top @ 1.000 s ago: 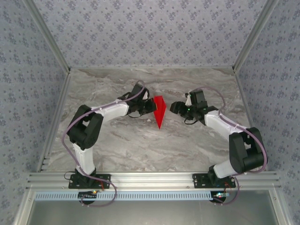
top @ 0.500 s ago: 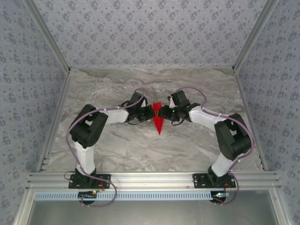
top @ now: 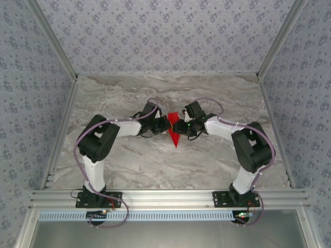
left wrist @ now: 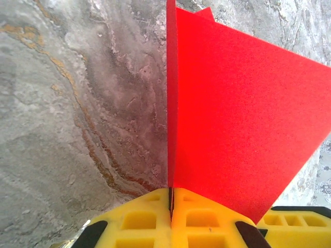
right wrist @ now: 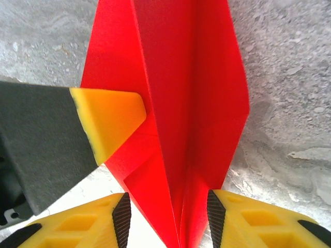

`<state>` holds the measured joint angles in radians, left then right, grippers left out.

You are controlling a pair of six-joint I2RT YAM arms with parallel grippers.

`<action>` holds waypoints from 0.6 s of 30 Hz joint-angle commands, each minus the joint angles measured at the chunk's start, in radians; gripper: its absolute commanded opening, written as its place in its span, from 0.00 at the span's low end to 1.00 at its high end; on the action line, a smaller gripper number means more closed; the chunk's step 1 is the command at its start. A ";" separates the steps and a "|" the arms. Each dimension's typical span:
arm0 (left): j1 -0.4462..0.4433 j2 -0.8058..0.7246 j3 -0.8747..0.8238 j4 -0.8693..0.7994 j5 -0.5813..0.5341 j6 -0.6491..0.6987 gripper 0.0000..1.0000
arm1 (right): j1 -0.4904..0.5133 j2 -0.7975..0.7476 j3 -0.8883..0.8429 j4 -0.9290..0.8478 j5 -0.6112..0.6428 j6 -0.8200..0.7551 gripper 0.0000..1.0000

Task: Fold a paper plane with a square sheet of paper (pick it up from the middle)
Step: Turn over the paper plane at the top-center of the table, then move the paper plane to the top-center of the table.

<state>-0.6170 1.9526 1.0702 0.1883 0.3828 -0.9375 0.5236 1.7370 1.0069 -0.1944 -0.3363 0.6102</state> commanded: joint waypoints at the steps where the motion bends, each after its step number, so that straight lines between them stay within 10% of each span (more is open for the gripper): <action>1: 0.004 0.020 -0.010 0.040 0.030 -0.009 0.00 | 0.017 0.023 0.025 -0.036 0.003 -0.034 0.48; 18: 0.004 0.019 -0.006 0.039 0.047 -0.015 0.02 | 0.040 0.069 0.070 -0.076 0.050 -0.075 0.46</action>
<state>-0.6151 1.9526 1.0698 0.2127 0.4088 -0.9524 0.5571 1.7924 1.0531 -0.2321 -0.3176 0.5533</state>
